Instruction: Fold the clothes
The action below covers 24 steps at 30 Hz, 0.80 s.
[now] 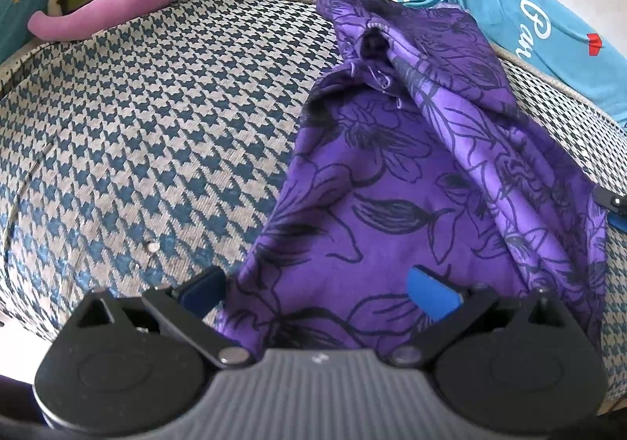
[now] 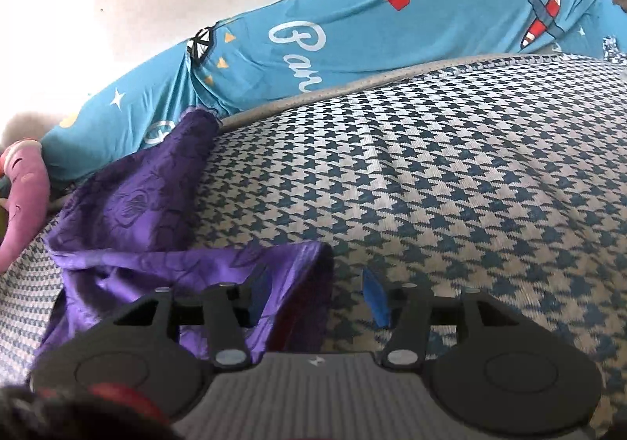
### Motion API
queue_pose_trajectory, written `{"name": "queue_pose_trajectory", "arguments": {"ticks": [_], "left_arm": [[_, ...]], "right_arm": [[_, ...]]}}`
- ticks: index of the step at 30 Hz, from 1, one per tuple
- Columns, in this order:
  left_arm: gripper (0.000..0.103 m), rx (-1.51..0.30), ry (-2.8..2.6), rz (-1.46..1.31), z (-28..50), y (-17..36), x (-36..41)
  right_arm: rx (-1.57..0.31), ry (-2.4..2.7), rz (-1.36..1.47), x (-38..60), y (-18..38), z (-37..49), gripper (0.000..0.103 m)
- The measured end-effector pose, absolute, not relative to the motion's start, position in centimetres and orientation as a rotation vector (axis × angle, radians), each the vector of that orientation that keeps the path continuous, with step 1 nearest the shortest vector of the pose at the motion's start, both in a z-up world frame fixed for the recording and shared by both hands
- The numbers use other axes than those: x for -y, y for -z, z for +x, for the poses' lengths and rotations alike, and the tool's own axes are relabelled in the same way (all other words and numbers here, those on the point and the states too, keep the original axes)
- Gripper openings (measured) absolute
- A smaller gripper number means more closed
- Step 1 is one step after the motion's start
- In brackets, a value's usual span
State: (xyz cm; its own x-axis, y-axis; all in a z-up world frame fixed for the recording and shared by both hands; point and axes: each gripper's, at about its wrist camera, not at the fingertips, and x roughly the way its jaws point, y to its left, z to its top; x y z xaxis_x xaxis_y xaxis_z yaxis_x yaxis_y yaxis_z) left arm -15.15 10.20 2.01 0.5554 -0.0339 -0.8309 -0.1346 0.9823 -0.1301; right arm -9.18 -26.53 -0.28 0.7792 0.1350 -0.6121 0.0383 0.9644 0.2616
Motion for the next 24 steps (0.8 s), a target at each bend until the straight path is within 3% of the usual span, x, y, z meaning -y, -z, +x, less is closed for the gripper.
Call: {"name": "queue_pose_trajectory", "arguments": {"ticks": [15, 18, 24], "left_arm": [[0.103, -0.976, -0.075, -0.163, -14.7, -1.9, -10.3], [0.103, -0.975, -0.076, -0.16, -14.7, -1.9, -10.2], [0.103, -0.973, -0.077, -0.153, -14.5, -1.8, -10.2]], "right_arm": [[-0.642, -0.106, 0.058, 24.1, 2.3, -7.7, 0.056], [-0.64, -0.122, 0.05, 24.0, 2.4, -7.7, 0.051], [-0.637, -0.138, 0.063, 24.0, 2.4, -7.7, 0.027]]}}
